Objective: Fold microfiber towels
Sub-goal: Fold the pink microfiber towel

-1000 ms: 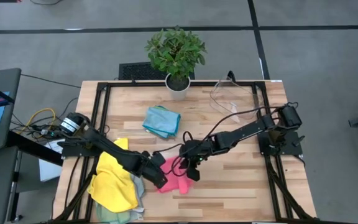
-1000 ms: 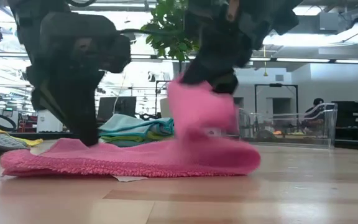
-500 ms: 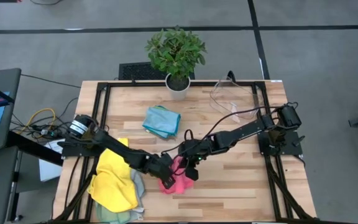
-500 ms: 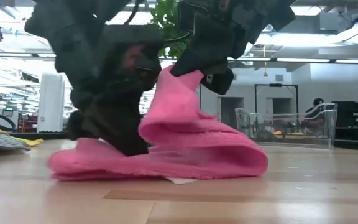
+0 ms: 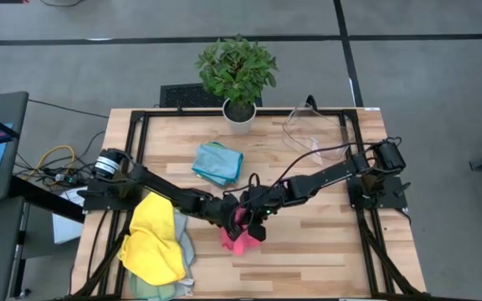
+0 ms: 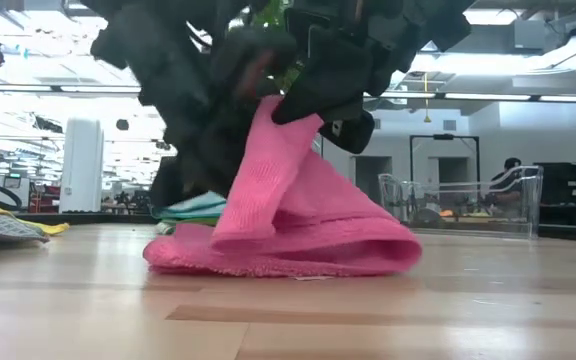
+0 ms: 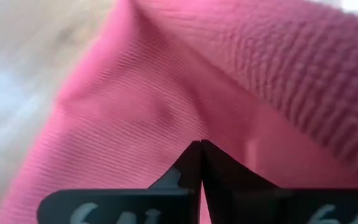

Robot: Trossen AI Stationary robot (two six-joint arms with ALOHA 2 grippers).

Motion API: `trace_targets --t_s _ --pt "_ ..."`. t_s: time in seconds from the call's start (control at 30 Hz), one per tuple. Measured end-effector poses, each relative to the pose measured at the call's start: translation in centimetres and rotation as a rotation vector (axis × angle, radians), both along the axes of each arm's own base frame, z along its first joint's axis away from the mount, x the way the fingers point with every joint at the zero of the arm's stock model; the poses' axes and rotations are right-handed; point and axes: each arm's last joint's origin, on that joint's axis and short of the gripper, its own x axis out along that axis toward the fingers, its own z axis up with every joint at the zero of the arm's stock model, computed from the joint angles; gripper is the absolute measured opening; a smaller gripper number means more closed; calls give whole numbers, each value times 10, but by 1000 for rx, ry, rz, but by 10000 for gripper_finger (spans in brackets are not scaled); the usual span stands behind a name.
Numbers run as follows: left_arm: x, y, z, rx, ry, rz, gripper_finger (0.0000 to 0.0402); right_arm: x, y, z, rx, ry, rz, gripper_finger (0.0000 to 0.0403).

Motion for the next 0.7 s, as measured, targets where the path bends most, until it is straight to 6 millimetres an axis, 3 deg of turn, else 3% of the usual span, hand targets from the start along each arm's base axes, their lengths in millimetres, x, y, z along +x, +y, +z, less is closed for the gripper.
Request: trace_targets --t_s 0.33,0.57,0.7 --pt "-31 6 47 -66 95 -5 0 3 -5 2 -5 -26 -19 25" --pt "-45 -4 48 -50 174 -10 0 6 -5 5 3 -76 -17 23" --pt "-49 -11 39 -11 199 15 0 10 -4 -9 4 -46 -28 26"
